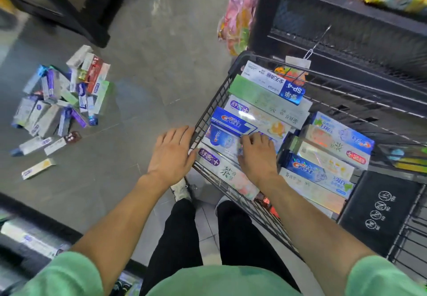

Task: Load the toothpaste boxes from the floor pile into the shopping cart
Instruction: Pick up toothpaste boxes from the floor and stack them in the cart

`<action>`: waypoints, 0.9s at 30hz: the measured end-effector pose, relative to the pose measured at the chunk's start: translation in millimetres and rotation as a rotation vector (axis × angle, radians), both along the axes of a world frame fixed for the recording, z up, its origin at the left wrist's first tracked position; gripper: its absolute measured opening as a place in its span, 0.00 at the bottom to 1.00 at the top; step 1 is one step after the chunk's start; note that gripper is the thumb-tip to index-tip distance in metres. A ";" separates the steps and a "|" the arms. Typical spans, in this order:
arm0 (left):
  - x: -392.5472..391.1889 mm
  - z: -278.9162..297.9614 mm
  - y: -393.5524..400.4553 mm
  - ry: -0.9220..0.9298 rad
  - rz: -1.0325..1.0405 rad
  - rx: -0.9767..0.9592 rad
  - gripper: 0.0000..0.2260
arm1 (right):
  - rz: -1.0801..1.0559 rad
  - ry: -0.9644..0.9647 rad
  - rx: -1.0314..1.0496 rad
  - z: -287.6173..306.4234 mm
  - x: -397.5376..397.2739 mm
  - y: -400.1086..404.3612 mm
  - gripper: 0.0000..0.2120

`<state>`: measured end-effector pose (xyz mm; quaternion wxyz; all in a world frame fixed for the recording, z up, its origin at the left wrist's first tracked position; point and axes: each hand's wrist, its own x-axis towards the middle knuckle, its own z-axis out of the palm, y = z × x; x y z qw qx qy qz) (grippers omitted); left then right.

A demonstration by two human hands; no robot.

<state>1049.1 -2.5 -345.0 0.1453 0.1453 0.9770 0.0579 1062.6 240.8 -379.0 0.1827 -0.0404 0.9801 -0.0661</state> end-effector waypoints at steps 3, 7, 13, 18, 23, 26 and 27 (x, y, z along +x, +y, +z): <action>0.2 11.1 -5.9 -0.026 0.006 -0.005 0.25 | 0.010 0.015 -0.013 13.6 -3.0 -1.3 0.21; -3.6 31.7 -22.1 0.001 0.018 -0.041 0.26 | 0.026 0.079 -0.047 41.5 -12.5 -5.9 0.21; -9.9 67.0 -61.9 0.079 0.057 -0.056 0.28 | 0.079 0.120 -0.077 83.6 -19.2 -47.9 0.26; 4.7 99.5 -129.7 0.142 0.123 -0.027 0.29 | 0.185 0.218 -0.131 121.1 -26.1 -115.4 0.26; 40.5 122.8 -226.2 0.161 0.251 -0.064 0.30 | 0.321 0.265 -0.120 154.7 -32.9 -201.4 0.31; 59.9 139.8 -274.3 0.200 0.341 -0.085 0.31 | 0.426 0.271 -0.104 165.6 -37.4 -257.1 0.35; 63.7 145.4 -289.0 0.217 0.370 -0.092 0.31 | 0.457 0.275 -0.100 169.2 -38.9 -275.7 0.36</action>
